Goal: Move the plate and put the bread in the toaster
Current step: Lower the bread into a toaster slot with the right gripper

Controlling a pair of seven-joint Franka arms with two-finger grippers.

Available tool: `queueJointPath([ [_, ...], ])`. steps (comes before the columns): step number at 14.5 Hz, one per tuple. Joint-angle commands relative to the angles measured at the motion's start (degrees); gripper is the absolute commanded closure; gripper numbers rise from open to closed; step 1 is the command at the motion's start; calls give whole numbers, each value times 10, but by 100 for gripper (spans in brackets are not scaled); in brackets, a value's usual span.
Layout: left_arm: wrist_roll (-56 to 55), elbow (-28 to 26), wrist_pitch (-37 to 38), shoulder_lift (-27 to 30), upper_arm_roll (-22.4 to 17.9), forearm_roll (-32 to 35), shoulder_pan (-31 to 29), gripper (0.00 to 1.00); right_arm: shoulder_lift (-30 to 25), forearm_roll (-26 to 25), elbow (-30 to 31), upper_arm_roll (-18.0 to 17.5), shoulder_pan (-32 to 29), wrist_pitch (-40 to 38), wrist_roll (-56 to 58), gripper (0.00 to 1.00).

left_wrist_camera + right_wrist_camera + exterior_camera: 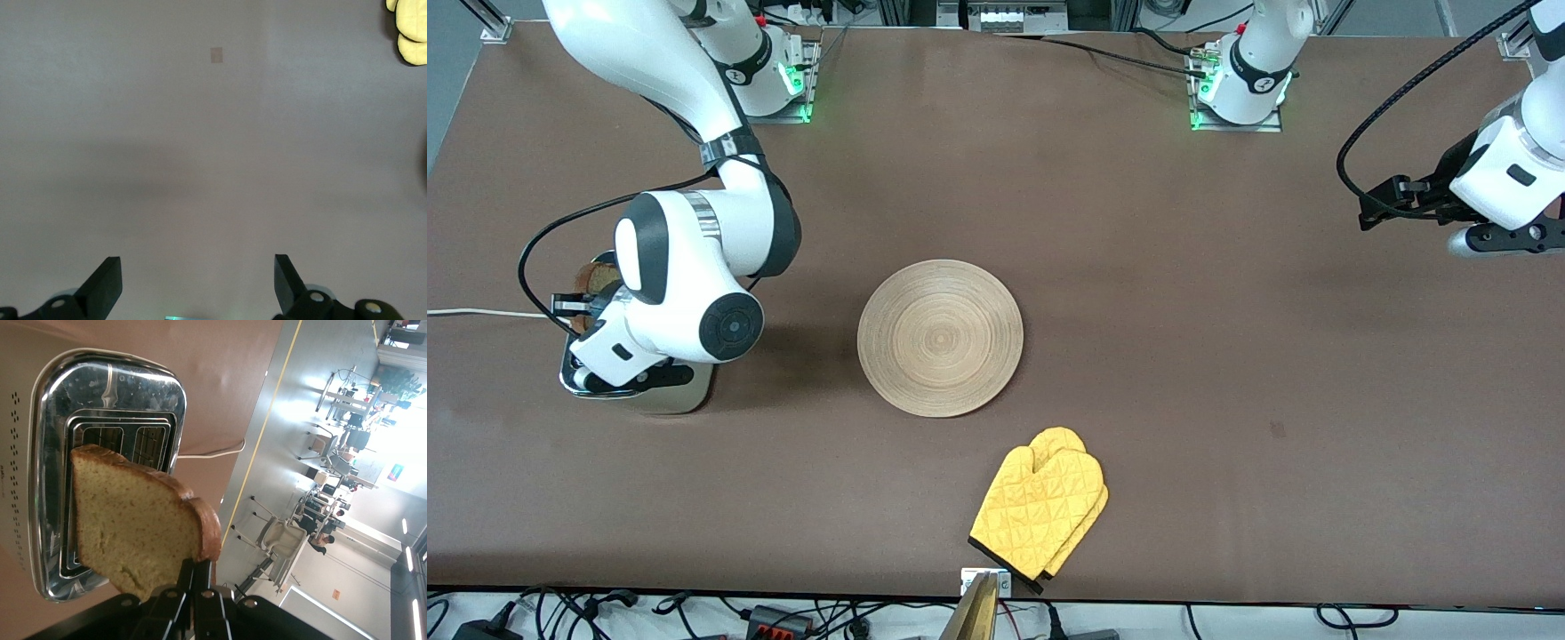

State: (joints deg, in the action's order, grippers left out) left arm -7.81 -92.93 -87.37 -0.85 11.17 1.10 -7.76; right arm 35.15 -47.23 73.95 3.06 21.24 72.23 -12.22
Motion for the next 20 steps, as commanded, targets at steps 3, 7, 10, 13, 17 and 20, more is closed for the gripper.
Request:
queueJointPath([
  [3, 3, -14, 5, 17, -4, 0, 3, 0, -5, -8, 13, -2, -4, 9, -18, 100],
  [7, 3, -14, 6, 17, -4, 0, 3, 0, -10, -41, 11, -2, 4, 0, -8, 100],
  [10, 3, -14, 6, 17, -4, 0, 2, 0, -10, -41, 14, -2, 6, -9, -14, 100],
  [13, 3, -14, 7, 17, -4, 0, 2, 0, -11, -42, 13, -2, 6, -21, -12, 100],
  [17, 2, -14, 10, 17, -4, 0, 2, 0, -12, -69, 12, -3, 8, -19, -11, 100],
  [20, 2, -14, 10, 17, -4, 0, 2, 0, -7, -60, 14, -7, 10, -17, -25, 100],
])
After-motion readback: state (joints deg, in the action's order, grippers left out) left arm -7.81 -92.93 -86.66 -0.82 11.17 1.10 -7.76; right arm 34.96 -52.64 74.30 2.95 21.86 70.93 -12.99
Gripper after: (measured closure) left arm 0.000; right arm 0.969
